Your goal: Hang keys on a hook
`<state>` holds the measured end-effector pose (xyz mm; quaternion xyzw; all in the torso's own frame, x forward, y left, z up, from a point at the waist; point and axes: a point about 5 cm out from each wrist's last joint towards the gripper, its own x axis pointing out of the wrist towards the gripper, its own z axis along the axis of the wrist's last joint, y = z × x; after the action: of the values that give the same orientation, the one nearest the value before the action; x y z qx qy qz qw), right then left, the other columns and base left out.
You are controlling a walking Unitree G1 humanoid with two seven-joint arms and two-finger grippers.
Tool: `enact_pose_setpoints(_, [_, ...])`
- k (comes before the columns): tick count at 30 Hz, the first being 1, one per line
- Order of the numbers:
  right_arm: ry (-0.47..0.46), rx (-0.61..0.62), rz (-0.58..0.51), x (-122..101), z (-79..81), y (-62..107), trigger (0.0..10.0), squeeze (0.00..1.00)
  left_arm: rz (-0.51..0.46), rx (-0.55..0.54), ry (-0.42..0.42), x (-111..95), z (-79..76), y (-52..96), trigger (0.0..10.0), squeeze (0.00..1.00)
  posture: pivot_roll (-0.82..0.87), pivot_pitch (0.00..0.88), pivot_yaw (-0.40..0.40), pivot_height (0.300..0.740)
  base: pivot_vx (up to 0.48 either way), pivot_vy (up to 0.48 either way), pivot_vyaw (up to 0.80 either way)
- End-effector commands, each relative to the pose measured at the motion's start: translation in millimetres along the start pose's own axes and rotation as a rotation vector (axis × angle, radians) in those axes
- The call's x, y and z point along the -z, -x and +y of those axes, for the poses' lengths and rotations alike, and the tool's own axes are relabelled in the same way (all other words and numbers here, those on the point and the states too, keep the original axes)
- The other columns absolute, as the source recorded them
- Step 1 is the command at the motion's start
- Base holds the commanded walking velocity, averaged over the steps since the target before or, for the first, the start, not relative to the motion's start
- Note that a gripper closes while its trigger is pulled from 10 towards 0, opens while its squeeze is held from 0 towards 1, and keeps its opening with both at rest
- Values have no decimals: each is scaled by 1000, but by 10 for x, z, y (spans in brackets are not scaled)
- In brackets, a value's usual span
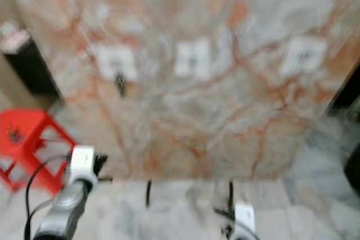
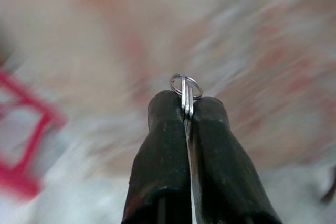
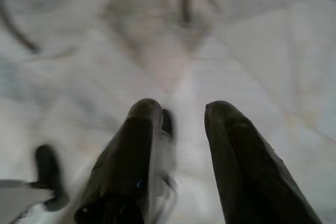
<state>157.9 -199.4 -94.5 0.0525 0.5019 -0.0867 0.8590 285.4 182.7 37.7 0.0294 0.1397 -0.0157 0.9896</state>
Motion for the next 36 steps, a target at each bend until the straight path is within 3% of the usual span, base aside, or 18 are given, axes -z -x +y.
enact_pose_setpoints(1, [-11,0,-24,-88,2,-9,10000,0,5,10,-8,14,-9,6,10000,0,-52,0,-30,740,259,-337,0])
enact_pose_setpoints(29, [-6,-3,-36,-145,8,-14,10000,0,-8,-2,-8,-12,16,8,10000,0,-47,0,-39,740,258,-341,0])
enact_pose_setpoints(36, [4,-12,-45,-194,16,-18,10000,0,-10,-50,-16,52,23,85,10000,0,-46,0,-62,740,72,-342,0])
